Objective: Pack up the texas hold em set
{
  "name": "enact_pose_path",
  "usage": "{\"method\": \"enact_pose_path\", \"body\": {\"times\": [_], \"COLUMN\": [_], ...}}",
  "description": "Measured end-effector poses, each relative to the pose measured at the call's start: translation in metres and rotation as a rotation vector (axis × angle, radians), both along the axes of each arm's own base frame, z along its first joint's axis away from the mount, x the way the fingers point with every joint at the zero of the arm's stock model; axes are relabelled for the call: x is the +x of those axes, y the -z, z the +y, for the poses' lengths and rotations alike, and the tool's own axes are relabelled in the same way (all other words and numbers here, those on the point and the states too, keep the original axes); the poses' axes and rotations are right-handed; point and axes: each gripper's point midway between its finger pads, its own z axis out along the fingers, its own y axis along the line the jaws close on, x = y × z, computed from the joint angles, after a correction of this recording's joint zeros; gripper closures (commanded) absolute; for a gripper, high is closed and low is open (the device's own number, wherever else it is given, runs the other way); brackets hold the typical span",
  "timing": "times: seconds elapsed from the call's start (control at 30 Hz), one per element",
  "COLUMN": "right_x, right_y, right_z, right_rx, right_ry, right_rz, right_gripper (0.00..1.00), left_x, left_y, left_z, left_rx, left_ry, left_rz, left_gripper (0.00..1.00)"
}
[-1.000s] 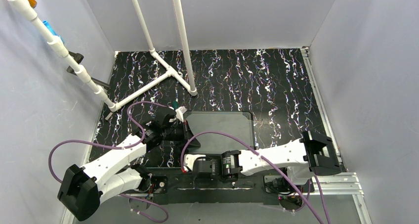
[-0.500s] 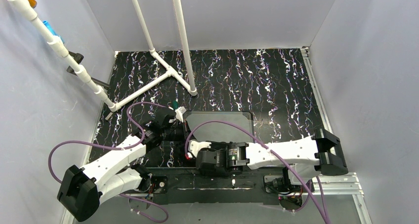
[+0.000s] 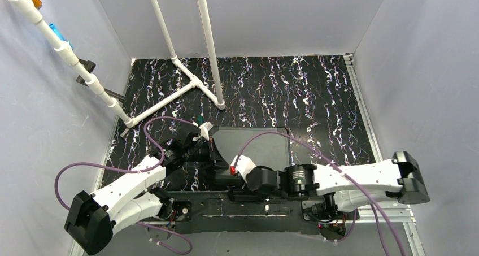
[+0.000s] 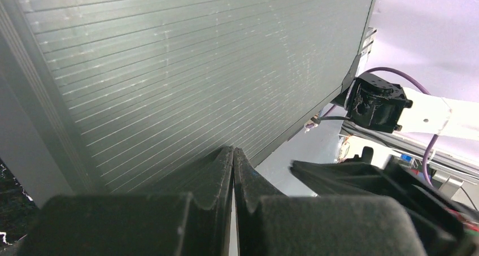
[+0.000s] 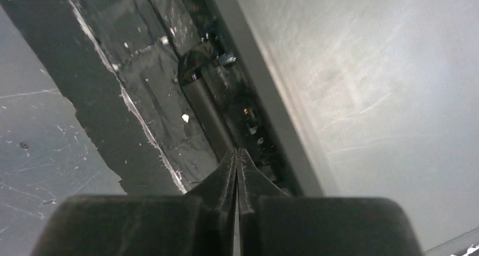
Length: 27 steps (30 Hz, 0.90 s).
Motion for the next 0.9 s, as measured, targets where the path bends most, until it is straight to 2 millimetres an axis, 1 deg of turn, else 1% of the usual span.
{"method": "enact_pose_path", "body": {"times": [0.2,0.3,0.43,0.6,0.9], "right_x": [0.001,0.002,0.002,0.006,0.004], "right_y": [0.056,0.074,0.083,0.085,0.096], "right_z": [0.005,0.003,0.003,0.016,0.028], "right_rx": [-0.199,-0.28,-0.324,-0.324,-0.352], "right_ry": [-0.076,-0.129,-0.19,-0.237,-0.272], "right_rz": [-0.035,-0.059,-0.078,-0.118,-0.142], "right_gripper": [0.99,0.99,0.99,0.99,0.99], "left_x": [0.0,0.0,0.0,0.0,0.0], "left_y": [0.0,0.0,0.0,0.0,0.0], "left_z": [0.0,0.0,0.0,0.0,0.001], "left_rx": [0.002,0.003,0.003,0.004,0.007], "left_ry": [0.003,0.003,0.003,0.003,0.004], "left_rz": [-0.002,-0.002,-0.001,-0.001,-0.001], "left_gripper": [1.0,1.0,1.0,1.0,1.0]}}
